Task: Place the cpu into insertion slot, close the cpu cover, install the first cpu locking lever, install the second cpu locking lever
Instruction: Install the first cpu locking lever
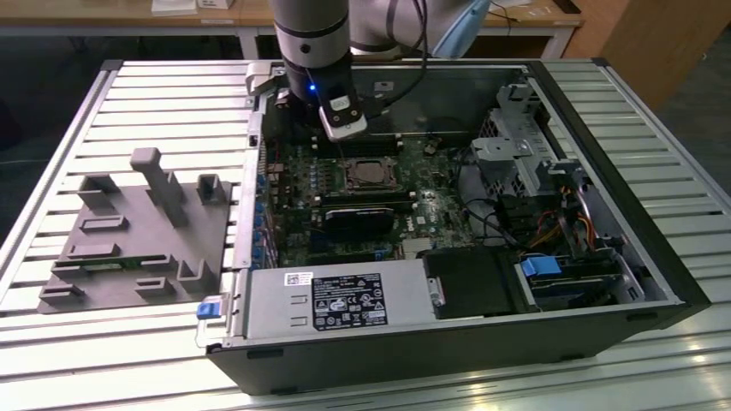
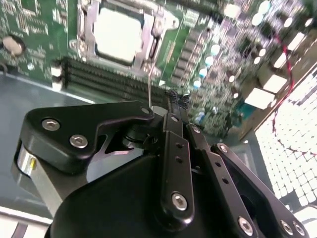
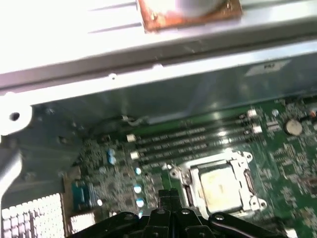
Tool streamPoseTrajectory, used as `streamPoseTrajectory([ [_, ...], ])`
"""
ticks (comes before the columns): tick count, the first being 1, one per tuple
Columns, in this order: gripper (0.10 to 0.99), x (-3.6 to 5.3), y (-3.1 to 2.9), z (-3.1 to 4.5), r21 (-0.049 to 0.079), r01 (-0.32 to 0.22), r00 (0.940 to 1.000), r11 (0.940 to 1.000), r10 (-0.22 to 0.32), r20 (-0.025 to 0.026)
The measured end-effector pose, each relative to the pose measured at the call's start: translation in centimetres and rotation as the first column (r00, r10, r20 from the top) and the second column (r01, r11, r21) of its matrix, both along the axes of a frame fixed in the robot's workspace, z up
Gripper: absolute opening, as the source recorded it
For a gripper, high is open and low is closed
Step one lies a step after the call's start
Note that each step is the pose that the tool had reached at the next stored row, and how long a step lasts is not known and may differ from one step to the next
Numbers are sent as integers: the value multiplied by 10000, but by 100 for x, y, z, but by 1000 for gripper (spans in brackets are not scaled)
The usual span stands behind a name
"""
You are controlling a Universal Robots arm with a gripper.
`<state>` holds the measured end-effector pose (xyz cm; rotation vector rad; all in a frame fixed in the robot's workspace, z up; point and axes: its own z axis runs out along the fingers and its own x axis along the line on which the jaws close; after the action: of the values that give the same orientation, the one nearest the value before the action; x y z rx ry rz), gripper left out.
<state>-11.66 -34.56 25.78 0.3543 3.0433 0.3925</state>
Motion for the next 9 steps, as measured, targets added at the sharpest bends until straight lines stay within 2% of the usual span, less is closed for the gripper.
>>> streamPoseTrajectory([
  [5, 102, -33, 0, -19, 615, -2, 10000, 9981, 2, -2],
  [7, 102, -37, 0, -35, 774, -1, 10000, 9970, 1, -1],
  [9, 102, -37, 1, -58, 879, -1, 10000, 9961, 1, 2],
])
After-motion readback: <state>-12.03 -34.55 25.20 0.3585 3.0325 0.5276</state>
